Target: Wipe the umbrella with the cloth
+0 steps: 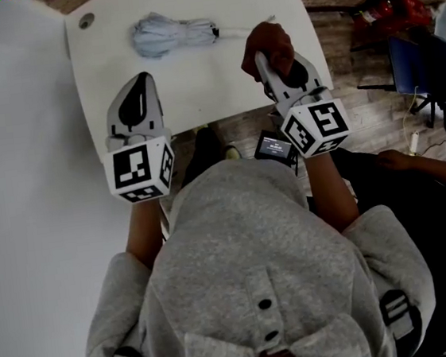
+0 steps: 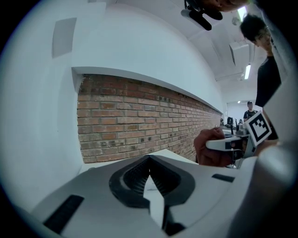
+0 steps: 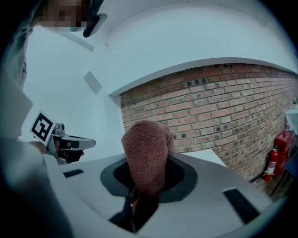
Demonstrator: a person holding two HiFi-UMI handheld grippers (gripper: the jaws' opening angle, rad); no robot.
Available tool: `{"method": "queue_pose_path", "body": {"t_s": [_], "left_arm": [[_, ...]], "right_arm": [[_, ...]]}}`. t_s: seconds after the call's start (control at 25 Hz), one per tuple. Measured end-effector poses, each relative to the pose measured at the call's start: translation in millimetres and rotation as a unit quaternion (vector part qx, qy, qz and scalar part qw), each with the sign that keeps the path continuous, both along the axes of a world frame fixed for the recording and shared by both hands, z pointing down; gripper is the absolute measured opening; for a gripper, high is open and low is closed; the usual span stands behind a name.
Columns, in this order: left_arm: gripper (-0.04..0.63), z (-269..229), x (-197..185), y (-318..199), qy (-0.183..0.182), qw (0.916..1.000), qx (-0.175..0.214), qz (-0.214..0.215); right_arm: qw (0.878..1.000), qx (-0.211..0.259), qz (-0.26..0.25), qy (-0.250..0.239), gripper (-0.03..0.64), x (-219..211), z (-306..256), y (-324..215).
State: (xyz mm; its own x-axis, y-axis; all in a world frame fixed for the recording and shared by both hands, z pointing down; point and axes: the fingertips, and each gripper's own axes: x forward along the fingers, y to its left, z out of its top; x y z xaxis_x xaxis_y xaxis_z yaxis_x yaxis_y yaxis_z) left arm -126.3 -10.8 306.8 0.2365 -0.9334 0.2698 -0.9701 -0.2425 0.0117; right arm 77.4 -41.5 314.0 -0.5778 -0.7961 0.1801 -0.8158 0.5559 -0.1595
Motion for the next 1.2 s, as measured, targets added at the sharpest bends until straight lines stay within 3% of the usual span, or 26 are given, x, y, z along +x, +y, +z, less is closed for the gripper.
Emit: {"method": "queue_pose_path", "body": {"t_s": [0.68, 1.2], "left_arm": [[0.015, 18, -45, -70, 0.021, 0.9997, -0.006, -0.004], [0.015, 48, -70, -120, 0.010, 0.9990, -0.044, 0.005]], "right_arm": [[0.999, -0.015, 0.005, 0.030, 0.101, -38, 7, -60], [0.998, -0.043, 0.021, 0.045, 0.101, -55, 32, -112]]}}
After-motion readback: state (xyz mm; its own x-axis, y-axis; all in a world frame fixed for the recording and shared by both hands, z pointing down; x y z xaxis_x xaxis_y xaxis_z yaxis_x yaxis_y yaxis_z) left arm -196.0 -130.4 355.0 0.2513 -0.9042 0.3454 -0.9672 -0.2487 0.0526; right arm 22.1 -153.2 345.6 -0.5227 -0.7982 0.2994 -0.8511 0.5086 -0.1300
